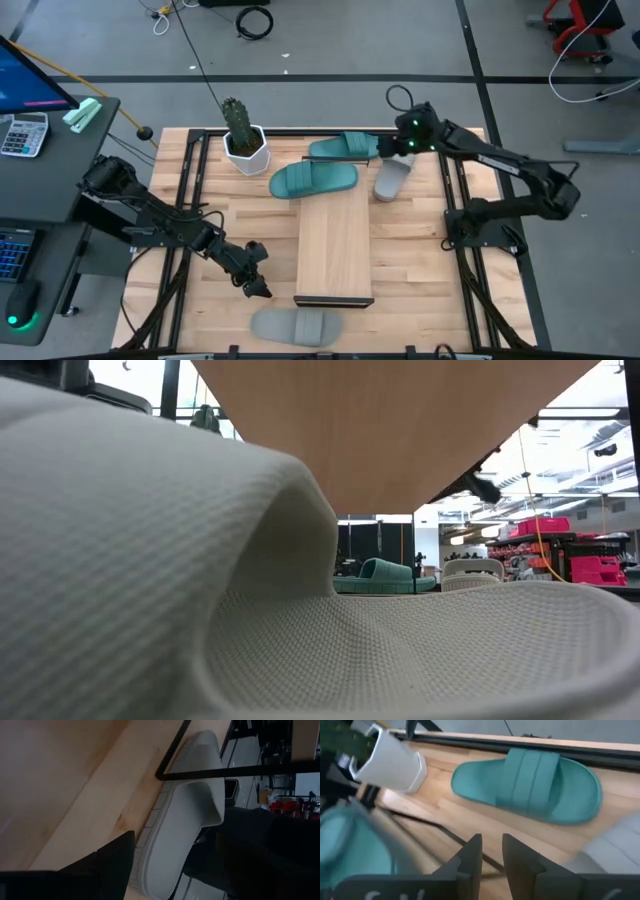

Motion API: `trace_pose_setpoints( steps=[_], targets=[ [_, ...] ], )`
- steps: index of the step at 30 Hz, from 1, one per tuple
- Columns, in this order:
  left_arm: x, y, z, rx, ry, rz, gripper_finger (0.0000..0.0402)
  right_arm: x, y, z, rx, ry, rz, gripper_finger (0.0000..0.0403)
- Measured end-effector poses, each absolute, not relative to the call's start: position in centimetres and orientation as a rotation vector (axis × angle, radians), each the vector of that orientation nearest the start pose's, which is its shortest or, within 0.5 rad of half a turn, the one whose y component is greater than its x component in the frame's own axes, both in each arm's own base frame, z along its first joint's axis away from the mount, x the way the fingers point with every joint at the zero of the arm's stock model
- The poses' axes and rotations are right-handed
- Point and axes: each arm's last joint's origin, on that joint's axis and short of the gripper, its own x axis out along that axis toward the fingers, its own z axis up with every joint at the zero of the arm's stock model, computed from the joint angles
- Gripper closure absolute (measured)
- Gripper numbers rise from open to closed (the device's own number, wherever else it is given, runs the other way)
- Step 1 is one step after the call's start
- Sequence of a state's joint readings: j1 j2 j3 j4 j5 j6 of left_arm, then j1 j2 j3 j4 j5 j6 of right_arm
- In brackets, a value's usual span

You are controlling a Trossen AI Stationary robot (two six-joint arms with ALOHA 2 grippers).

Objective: Pick and place slides into the shelf
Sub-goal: Put the green slide on the shelf

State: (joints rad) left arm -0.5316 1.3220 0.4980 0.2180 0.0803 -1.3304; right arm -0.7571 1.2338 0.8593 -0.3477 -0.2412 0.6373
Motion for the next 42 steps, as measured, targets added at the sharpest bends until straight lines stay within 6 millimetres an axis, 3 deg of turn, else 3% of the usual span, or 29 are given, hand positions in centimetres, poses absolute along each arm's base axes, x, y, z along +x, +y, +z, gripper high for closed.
trace_pose_setpoints(
  steps=[6,14,19,24,28,34,38,42],
  targets=[
    [21.0,-12.6,16.6,-1.154,0.887,-0.084,0.0120,19.1,-20.0,23.1,1.055,0.468,-0.733,0.0307],
    [21.2,-12.7,16.8,-1.190,0.861,-0.083,0.0120,19.9,-23.2,21.3,1.152,0.310,-0.776,0.0227],
    [21.3,-12.7,17.0,-1.213,0.830,-0.083,0.0120,20.3,-24.4,19.0,1.286,0.318,-0.750,0.0184],
    [21.3,-12.7,17.1,-1.226,0.820,-0.072,0.0120,20.1,-25.1,17.3,1.339,0.363,-0.744,0.0169],
    [21.3,-12.7,17.1,-1.227,0.820,-0.072,0.0120,19.3,-25.8,17.5,1.322,0.350,-0.770,0.0173],
    [21.4,-12.6,17.0,-1.218,0.792,-0.049,0.0120,18.2,-27.8,20.3,1.175,0.476,-0.859,0.0190],
    [21.4,-12.5,17.0,-1.207,0.772,-0.033,0.0120,19.0,-28.8,21.8,1.065,0.637,-0.860,0.0195],
    [21.4,-12.5,17.0,-1.204,0.769,-0.031,0.0120,20.3,-29.4,21.4,1.039,0.769,-0.847,0.0191]
  ],
)
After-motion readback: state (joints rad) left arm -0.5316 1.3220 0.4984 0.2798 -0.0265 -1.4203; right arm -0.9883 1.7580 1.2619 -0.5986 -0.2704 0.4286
